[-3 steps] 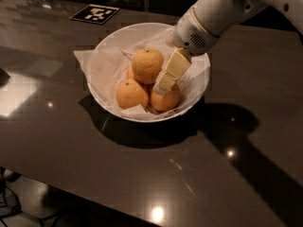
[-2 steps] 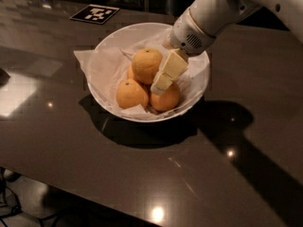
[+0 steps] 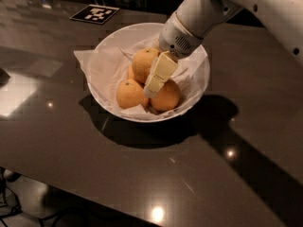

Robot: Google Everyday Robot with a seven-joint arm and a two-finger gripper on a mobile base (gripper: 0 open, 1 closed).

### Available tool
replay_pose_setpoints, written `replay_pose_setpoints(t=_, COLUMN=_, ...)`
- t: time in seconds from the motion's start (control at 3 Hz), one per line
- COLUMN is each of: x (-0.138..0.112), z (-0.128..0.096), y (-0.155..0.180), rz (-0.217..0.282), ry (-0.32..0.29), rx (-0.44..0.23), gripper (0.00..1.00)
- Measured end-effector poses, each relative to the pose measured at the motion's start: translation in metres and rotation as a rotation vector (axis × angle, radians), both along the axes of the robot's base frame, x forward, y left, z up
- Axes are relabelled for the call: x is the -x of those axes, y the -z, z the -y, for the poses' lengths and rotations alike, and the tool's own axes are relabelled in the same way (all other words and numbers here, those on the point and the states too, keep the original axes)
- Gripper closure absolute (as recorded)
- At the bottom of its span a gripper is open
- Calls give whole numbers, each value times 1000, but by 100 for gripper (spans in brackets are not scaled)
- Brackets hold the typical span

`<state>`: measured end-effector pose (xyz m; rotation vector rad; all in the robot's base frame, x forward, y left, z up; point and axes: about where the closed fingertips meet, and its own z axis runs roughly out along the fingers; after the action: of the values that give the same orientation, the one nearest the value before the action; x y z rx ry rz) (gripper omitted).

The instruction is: Pick orange from white bowl

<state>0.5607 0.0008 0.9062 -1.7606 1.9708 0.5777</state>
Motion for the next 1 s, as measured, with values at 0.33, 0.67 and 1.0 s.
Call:
replay_pose_setpoints(t=0.33, x=0, z=0, y=0, rz=-1, ry=-1, rx=0, gripper=18)
replay_pose_setpoints(t=0.67, x=0, z=0, y=0, rz=-1, ry=-1, rx=0, gripper=41)
replay_pose_setpoints(t=1.0, x=0, z=0, y=0, rz=-1, ry=-1, rx=0, gripper=65)
